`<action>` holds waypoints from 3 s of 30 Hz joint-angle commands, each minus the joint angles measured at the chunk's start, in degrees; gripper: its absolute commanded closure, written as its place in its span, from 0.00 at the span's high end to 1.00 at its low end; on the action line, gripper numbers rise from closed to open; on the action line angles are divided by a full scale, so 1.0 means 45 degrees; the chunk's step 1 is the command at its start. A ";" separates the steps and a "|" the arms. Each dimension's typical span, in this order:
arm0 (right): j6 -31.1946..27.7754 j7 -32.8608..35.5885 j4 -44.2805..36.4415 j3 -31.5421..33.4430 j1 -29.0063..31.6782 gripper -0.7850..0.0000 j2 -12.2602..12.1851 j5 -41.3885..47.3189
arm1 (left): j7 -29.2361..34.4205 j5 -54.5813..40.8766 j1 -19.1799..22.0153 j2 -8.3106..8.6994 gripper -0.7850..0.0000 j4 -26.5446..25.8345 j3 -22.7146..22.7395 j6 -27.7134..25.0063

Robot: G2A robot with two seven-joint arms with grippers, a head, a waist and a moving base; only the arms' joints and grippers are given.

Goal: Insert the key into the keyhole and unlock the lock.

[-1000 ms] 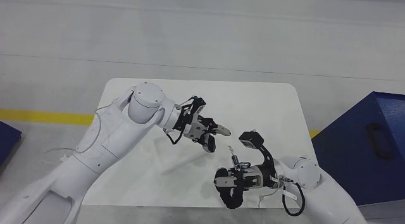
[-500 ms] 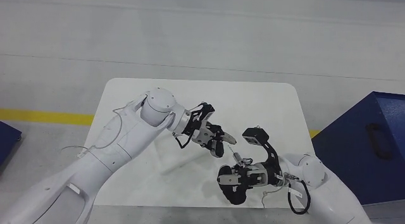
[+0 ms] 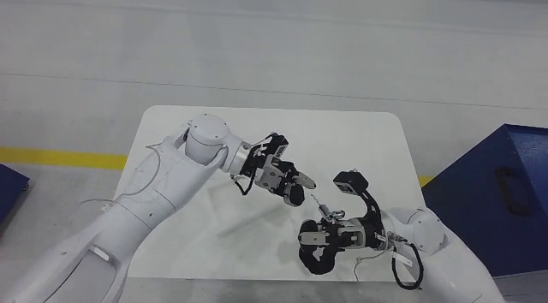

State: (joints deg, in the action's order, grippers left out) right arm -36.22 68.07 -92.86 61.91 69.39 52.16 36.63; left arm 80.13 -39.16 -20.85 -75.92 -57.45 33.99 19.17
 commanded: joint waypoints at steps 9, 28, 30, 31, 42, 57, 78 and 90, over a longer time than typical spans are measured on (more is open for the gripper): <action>-0.0079 -0.0081 0.1462 -0.1066 -0.1614 0.00 0.0433 0.0342 | -0.0639 0.0330 -0.1024 0.0353 0.49 -0.2242 0.0675 0.0067; -0.0095 -0.0097 0.1534 -0.1099 -0.1664 0.00 0.0458 0.0381 | -0.2561 0.1509 -0.1573 0.0814 1.00 -0.3176 0.2073 -0.0937; -0.0095 -0.0097 0.1534 -0.1099 -0.1664 0.00 0.0458 0.0381 | -0.2561 0.1509 -0.1573 0.0814 1.00 -0.3176 0.2073 -0.0937; 0.0119 -0.0353 0.1596 -0.1070 -0.1628 0.00 0.0461 0.0346 | -0.2561 0.1509 -0.1573 0.0814 1.00 -0.3176 0.2073 -0.0937; 0.3688 0.2636 0.0284 0.0321 -0.3473 0.00 -0.0255 -0.7539 | -0.3148 0.0989 -0.2307 0.0969 1.00 -0.3365 0.2778 -0.1297; 0.4427 0.4429 -0.3055 -0.2293 -0.6105 0.00 -0.2882 -1.4583 | -0.3148 0.0989 -0.2307 0.0969 1.00 -0.3365 0.2778 -0.1297; 0.3857 0.2239 -0.2636 -0.1320 -0.6753 0.00 -0.3220 -1.3542 | -0.3148 0.0989 -0.2307 0.0969 1.00 -0.3365 0.2778 -0.1297; 0.4355 0.0933 -0.2968 -0.1277 -0.6183 0.00 -0.3204 -1.3985 | -0.4790 0.0733 -0.3113 0.1072 1.00 -0.2998 0.3504 -0.1672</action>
State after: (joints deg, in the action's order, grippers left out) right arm -16.79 72.74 -106.19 56.04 41.39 37.73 -26.53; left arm 59.40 -35.06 -33.99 -71.13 -71.07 49.16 13.12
